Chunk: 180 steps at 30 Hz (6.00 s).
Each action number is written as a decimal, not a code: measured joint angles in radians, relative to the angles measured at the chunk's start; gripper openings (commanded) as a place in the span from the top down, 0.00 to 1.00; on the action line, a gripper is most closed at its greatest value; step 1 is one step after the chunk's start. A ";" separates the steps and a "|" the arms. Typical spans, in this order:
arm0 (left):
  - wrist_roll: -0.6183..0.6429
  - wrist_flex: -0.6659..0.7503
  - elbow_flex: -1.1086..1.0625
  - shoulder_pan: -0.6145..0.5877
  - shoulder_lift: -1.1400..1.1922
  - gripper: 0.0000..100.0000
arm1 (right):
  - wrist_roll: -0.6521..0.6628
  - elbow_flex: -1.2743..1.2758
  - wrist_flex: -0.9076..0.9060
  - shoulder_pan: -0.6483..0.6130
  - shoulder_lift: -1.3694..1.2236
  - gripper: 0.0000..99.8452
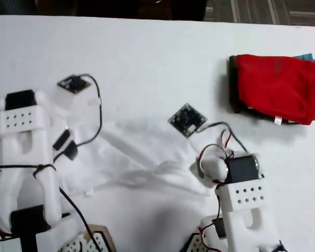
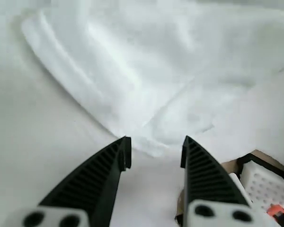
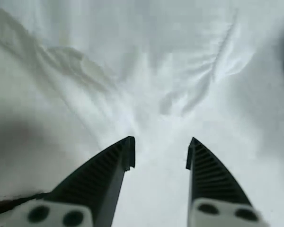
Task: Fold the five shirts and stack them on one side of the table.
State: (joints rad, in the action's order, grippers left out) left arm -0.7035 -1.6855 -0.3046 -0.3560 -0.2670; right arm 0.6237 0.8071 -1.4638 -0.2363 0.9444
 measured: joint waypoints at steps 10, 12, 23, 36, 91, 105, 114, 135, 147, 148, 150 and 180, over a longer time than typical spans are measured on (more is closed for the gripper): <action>0.121 0.192 0.018 0.064 0.149 0.97 | -0.109 -0.077 0.318 0.000 -0.275 0.96; 0.144 0.229 0.020 0.069 0.247 0.97 | -0.137 -0.126 0.345 0.002 -0.420 0.96; 0.155 0.221 0.344 0.014 0.720 0.97 | -0.157 -0.457 0.382 -0.086 -1.091 0.96; 0.232 -0.054 1.272 0.017 1.292 0.97 | -0.157 -0.984 0.295 0.003 -1.550 0.98; 0.316 0.109 1.441 0.015 1.352 0.97 | -0.133 -0.304 0.226 -0.114 -0.758 0.91; 0.316 -0.084 1.725 0.000 1.424 0.97 | -0.133 -0.219 0.522 -0.129 -0.890 0.91; 0.241 -0.084 1.137 -0.014 1.043 0.97 | -0.169 -0.219 0.456 -0.295 -0.927 0.91; 0.140 0.555 0.133 -0.071 0.664 0.97 | -0.189 -0.290 0.525 -0.169 -0.873 0.91; 0.212 0.562 0.130 -0.072 0.663 0.97 | -0.187 -0.970 0.311 -0.023 -1.522 0.91; 0.212 0.562 0.130 -0.072 0.663 0.97 | -0.187 -1.060 0.273 -0.017 -1.580 0.91; 0.212 0.562 0.130 -0.072 0.663 0.97 | -0.187 -1.252 0.196 -0.009 -1.700 0.91; 0.221 0.565 0.130 -0.072 0.663 0.97 | -0.187 -2.371 -0.282 -0.014 -2.030 0.91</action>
State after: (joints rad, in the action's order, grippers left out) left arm -0.4826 -1.1208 -0.1741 -0.4281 0.3959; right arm 0.4365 -1.5635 -1.7461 -0.2501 -1.0856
